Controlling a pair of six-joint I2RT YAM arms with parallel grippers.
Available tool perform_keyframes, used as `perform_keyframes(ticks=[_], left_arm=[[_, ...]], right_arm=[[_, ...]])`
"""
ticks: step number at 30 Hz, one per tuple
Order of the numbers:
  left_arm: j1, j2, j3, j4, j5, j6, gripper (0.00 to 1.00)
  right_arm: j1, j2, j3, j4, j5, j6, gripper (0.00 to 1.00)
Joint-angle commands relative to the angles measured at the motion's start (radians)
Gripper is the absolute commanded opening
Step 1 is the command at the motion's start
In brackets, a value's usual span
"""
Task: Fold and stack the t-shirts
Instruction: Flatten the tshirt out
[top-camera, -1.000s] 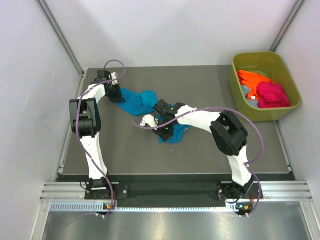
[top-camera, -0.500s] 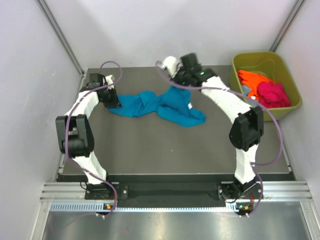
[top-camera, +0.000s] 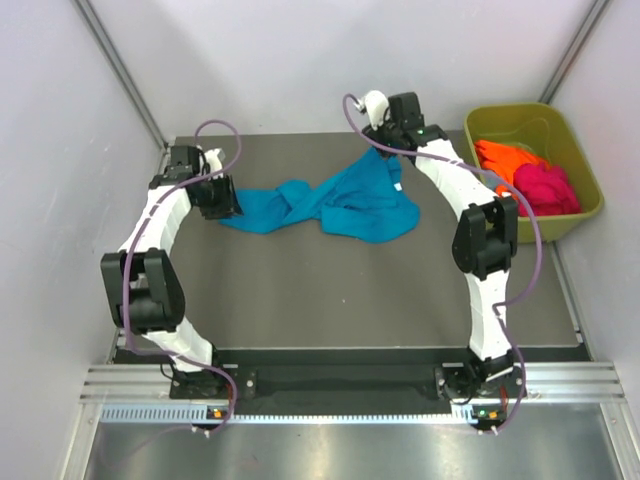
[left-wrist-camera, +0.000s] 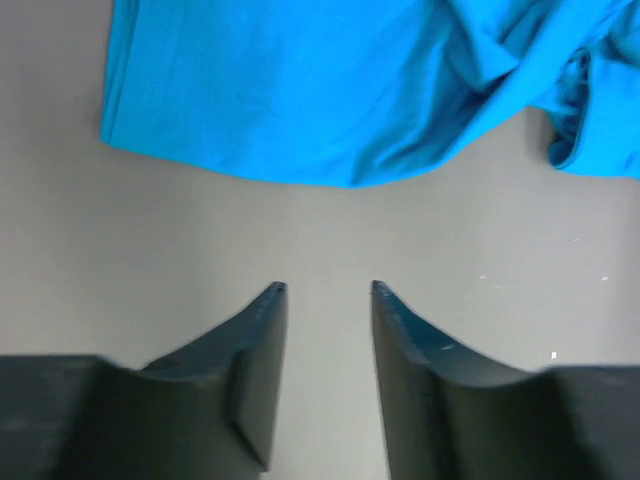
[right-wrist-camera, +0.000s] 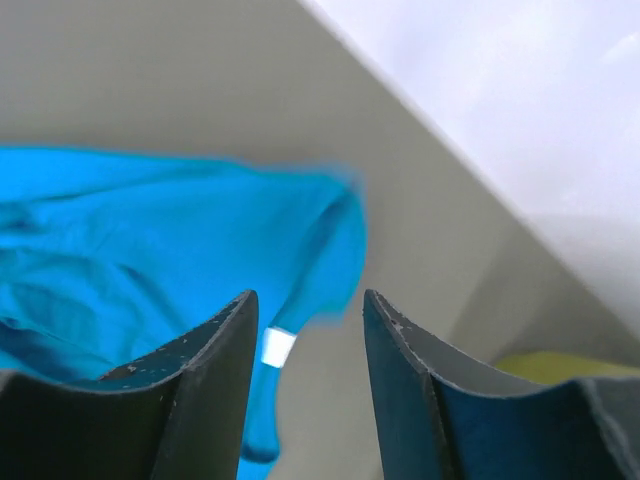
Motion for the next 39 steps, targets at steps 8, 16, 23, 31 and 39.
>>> perform_keyframes(ticks=[8,16,23,31,39], left_arm=[[-0.046,0.330,0.351,0.023,-0.057,0.014,0.52],[-0.054,0.572,0.635,0.012,-0.051,0.040,0.51],[-0.065,0.588,0.586,0.023,-0.036,0.050,0.50],[-0.121,0.597,0.572,0.023,-0.080,0.068,0.49],[-0.134,0.611,0.570,0.024,-0.085,0.065,0.49]], right_arm=[[0.021,-0.199,-0.293,-0.068,-0.174,0.108,0.46],[-0.066,-0.160,-0.373,-0.083,-0.332,0.193,0.43],[-0.155,-0.019,-0.248,-0.101,-0.378,0.234,0.40],[-0.200,0.027,-0.254,-0.105,-0.444,0.253,0.37],[-0.200,0.027,-0.271,-0.105,-0.499,0.270,0.34]])
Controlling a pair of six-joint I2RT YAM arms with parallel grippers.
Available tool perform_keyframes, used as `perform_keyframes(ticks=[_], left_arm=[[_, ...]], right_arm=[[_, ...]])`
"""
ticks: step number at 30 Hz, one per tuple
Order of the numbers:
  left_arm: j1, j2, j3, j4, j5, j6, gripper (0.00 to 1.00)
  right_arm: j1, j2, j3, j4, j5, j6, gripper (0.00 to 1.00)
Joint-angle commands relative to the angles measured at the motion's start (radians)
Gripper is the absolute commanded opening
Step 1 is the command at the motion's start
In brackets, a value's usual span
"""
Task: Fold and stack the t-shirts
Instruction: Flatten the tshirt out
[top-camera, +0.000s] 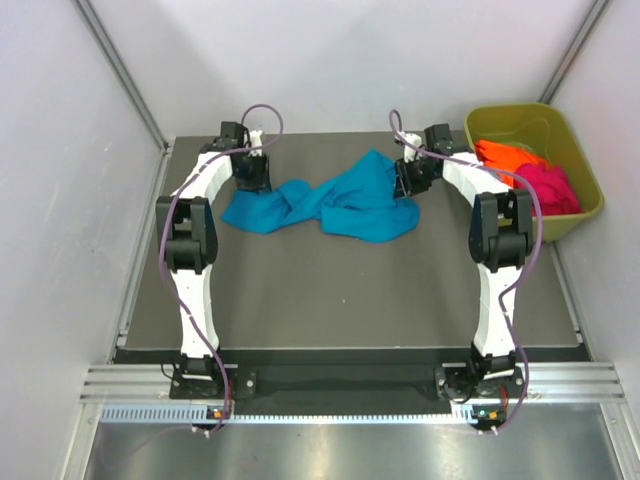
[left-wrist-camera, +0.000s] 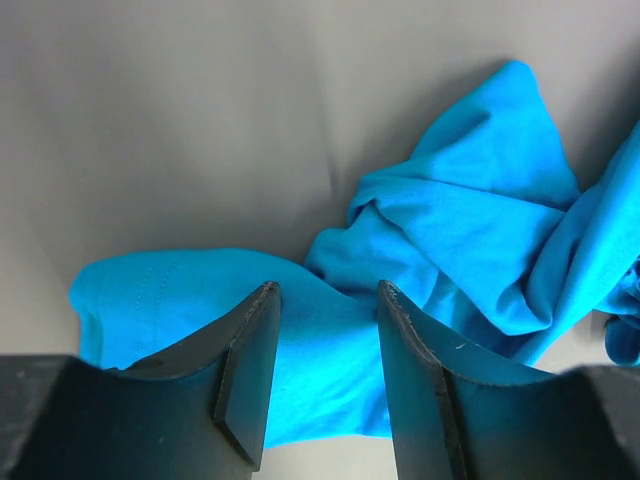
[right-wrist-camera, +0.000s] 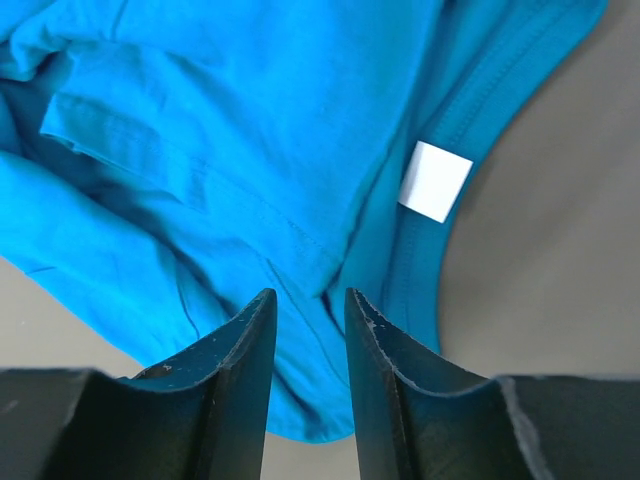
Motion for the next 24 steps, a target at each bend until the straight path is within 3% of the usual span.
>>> perform_keyframes(ticks=[1,24], left_arm=[[0.006,0.011,0.001,0.018,-0.006,0.009,0.49],[-0.012,-0.038,0.020,0.015,-0.002,0.002,0.48]], right_arm=[[0.003,-0.011,0.008,0.010,-0.056,0.016,0.34],[0.005,0.110,0.055,0.013,-0.038,0.019,0.32]])
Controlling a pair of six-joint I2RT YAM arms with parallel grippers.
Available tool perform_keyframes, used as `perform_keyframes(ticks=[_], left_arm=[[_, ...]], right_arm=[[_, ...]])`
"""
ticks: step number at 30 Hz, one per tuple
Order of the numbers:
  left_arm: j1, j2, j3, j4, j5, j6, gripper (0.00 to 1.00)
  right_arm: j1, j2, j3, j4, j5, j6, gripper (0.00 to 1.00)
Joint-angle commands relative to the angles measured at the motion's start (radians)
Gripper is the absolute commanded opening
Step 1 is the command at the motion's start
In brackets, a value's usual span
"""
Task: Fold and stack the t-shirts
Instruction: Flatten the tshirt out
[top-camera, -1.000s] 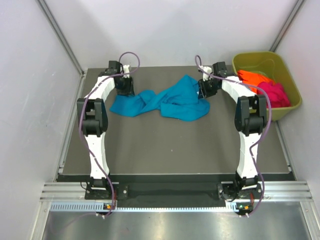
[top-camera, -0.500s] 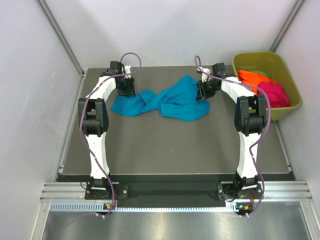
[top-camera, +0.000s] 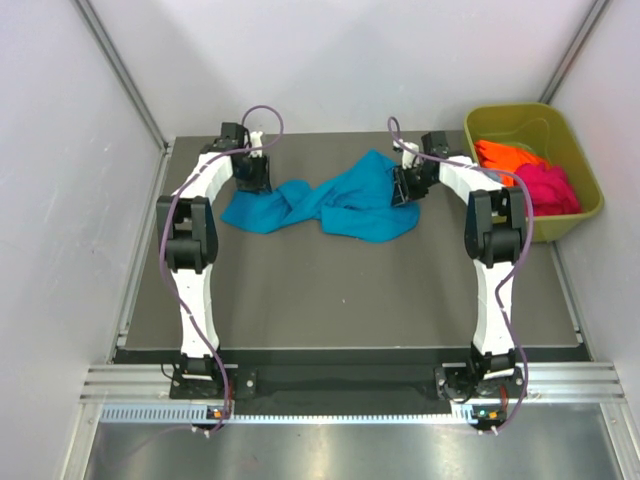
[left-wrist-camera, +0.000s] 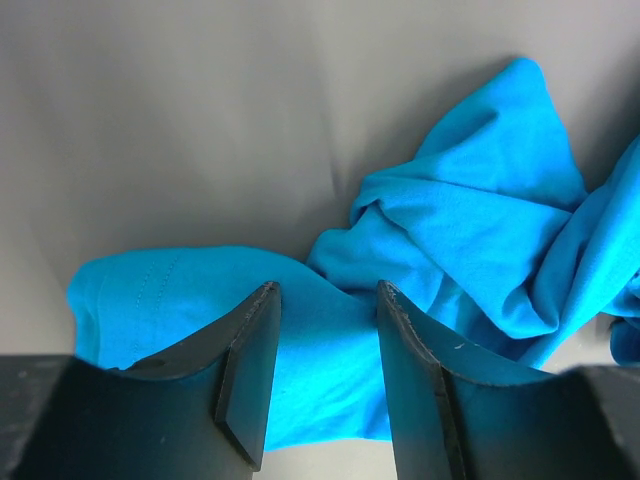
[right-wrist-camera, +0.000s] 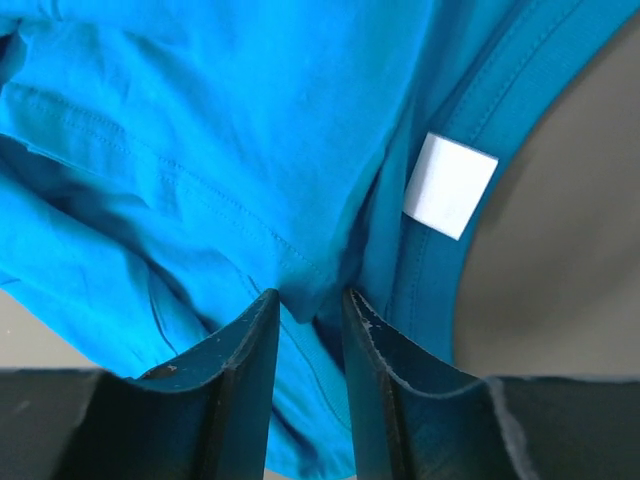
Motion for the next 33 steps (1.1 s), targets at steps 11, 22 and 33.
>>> perform_keyframes(ticks=[11,22,33], left_arm=[[-0.032,-0.002,0.087,0.023,-0.005,0.010,0.48],[-0.034,0.136,0.272,0.053,0.054,-0.009,0.65],[-0.064,0.246,0.306,0.067,0.129,-0.033,0.57]], right_arm=[[0.014,0.007,0.056,0.039,-0.003,0.011,0.03],[0.021,-0.114,0.071,0.059,-0.003,0.042,0.00],[0.034,-0.179,0.042,0.059,0.015,0.034,0.00]])
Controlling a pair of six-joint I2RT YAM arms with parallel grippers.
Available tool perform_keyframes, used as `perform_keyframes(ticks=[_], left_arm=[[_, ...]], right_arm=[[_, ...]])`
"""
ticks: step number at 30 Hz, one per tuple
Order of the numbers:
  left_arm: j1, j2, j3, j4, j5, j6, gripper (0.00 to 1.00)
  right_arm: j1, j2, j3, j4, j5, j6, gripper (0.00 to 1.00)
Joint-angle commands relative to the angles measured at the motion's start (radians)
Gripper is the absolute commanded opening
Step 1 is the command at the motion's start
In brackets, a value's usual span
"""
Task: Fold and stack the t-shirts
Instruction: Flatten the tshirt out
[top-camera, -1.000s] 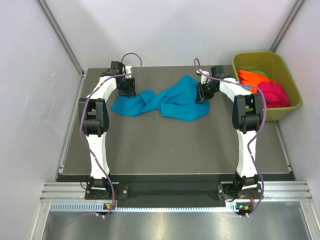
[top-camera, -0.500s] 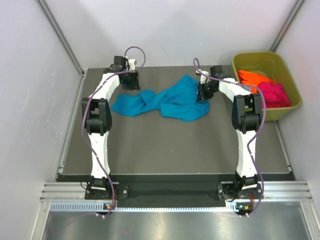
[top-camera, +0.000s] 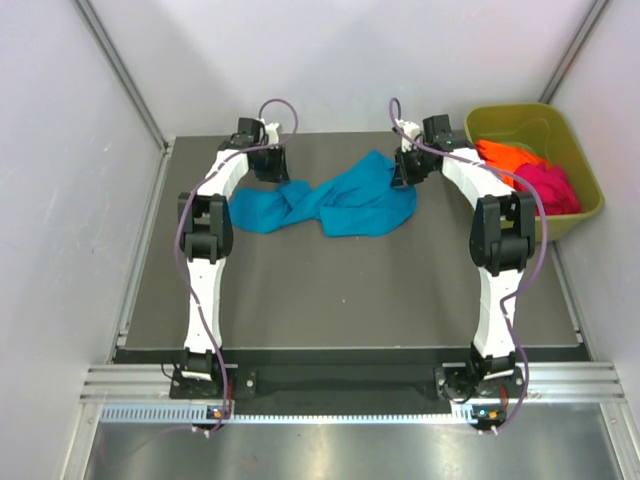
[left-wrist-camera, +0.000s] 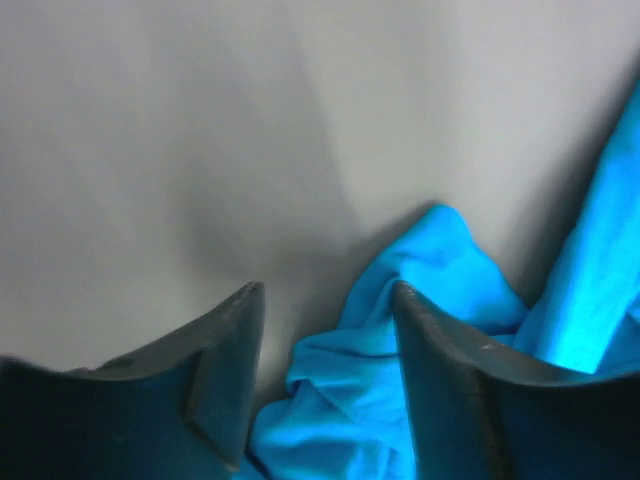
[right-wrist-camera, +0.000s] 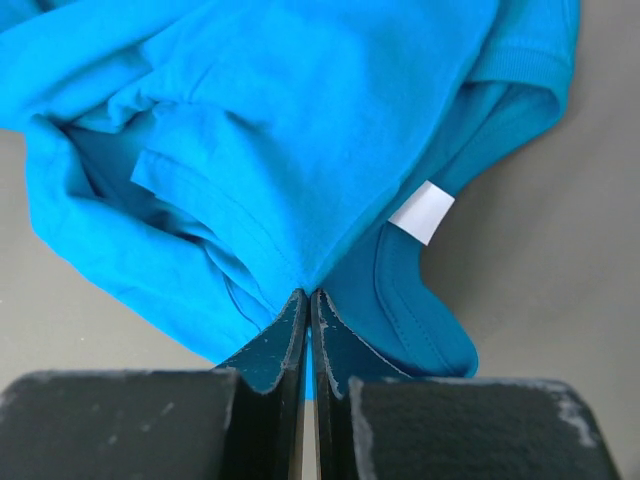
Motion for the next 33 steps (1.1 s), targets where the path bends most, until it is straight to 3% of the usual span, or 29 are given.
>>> perform_keyframes(ticks=[1,3,4,20,27,29,30,31,33], left_arm=[[-0.023,0.012,0.029,0.015,0.034,0.001,0.33],[-0.028,-0.009,0.017,0.012,0.032,0.000,0.07],[-0.028,-0.023,0.009,0.009,0.023,0.000,0.00],[0.043,-0.566,-0.237,-0.040,-0.054,-0.008,0.00],[0.043,-0.783,-0.500,-0.093,0.002,-0.011,0.00],[0.043,-0.768,-0.533,-0.045,0.035,-0.014,0.37],[0.043,-0.716,-0.516,-0.036,0.037,-0.020,0.49],[0.043,-0.635,-0.488,-0.045,0.046,-0.020,0.55],[0.044,-0.552,-0.372,-0.074,0.069,-0.025,0.56]], right_arm=[[0.010,-0.064,0.025,0.033,0.009,-0.001,0.00],[0.008,-0.067,0.030,0.034,0.013,-0.001,0.00],[0.008,-0.069,0.031,0.036,0.015,-0.003,0.00],[0.011,-0.084,0.042,0.048,0.055,0.008,0.00],[0.013,-0.141,-0.051,0.051,0.049,0.010,0.00],[0.016,-0.144,-0.062,0.051,0.049,0.010,0.00],[0.014,-0.144,-0.062,0.051,0.050,0.011,0.00],[0.016,-0.142,-0.056,0.048,0.044,0.011,0.00],[0.017,-0.142,-0.050,0.043,0.042,0.014,0.00]])
